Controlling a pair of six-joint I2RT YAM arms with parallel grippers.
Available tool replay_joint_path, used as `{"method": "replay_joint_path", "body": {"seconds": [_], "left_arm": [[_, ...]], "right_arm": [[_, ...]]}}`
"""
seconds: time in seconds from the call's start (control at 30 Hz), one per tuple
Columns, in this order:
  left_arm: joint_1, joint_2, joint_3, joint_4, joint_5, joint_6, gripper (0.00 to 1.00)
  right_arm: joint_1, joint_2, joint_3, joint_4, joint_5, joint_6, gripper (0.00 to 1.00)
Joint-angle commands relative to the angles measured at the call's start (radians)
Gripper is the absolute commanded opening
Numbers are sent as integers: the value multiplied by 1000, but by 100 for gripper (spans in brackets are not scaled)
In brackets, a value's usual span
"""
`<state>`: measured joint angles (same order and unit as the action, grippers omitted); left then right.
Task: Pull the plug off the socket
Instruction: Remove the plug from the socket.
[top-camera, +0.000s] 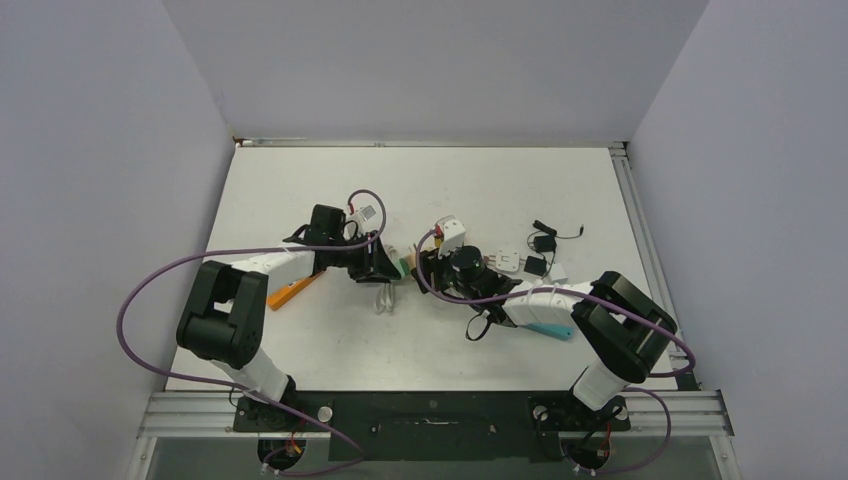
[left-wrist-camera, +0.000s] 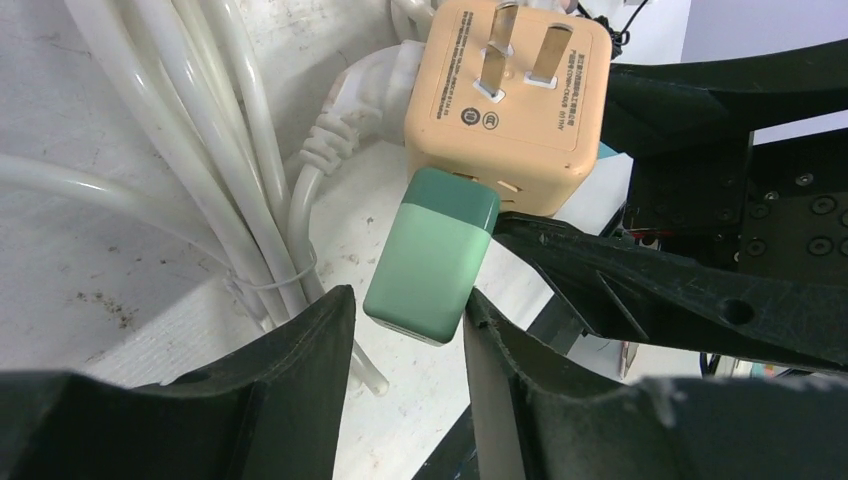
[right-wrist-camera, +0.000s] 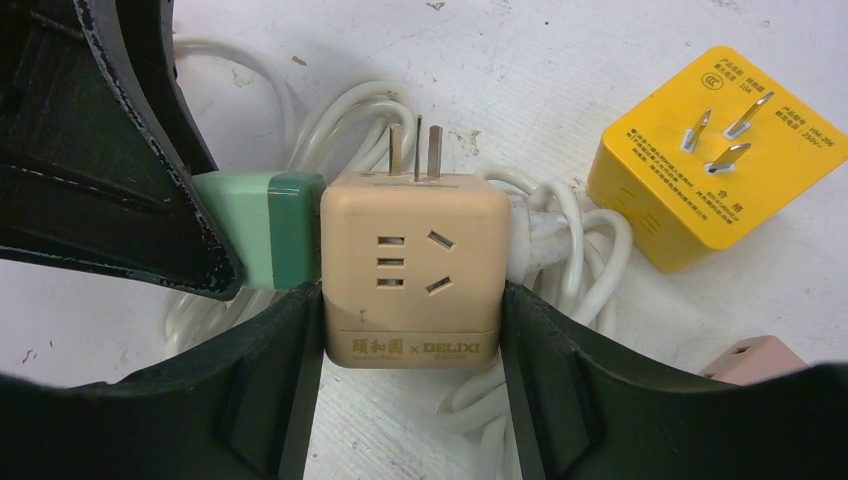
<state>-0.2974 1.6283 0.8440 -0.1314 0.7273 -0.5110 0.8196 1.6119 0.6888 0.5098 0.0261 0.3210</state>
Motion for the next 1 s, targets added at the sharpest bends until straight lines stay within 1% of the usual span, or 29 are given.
{"method": "replay_joint_path", "body": {"seconds": [0.0, 0.07, 0.23, 0.37, 0.43, 0.6, 0.83, 0.9, 0.97], "left_arm": [[7, 22, 40, -77, -71, 45, 39], [7, 20, 33, -50, -49, 37, 38], [9, 4, -2, 83, 59, -22, 39], [10, -4, -12, 116, 95, -40, 40], [11, -17, -19, 176, 115, -53, 40], [11, -66, -40, 246, 142, -70, 40], [9, -41, -33, 221, 130, -68, 40], [10, -42, -30, 197, 100, -53, 40], [12, -33, -14, 137, 52, -19, 40]], "right_arm": [[-1, -22, -20, -46, 34, 13, 5], [0, -25, -21, -46, 32, 13, 5], [1, -31, -27, -38, 21, 12, 5], [1, -35, -32, -22, -1, 12, 5], [0, -34, -33, -20, -7, 9, 5], [0, -33, -34, -18, -7, 8, 5], [5, -39, -37, -10, -10, 4, 5], [8, -41, -37, -11, -6, 3, 5], [12, -40, -37, -10, -4, 0, 5]]}}
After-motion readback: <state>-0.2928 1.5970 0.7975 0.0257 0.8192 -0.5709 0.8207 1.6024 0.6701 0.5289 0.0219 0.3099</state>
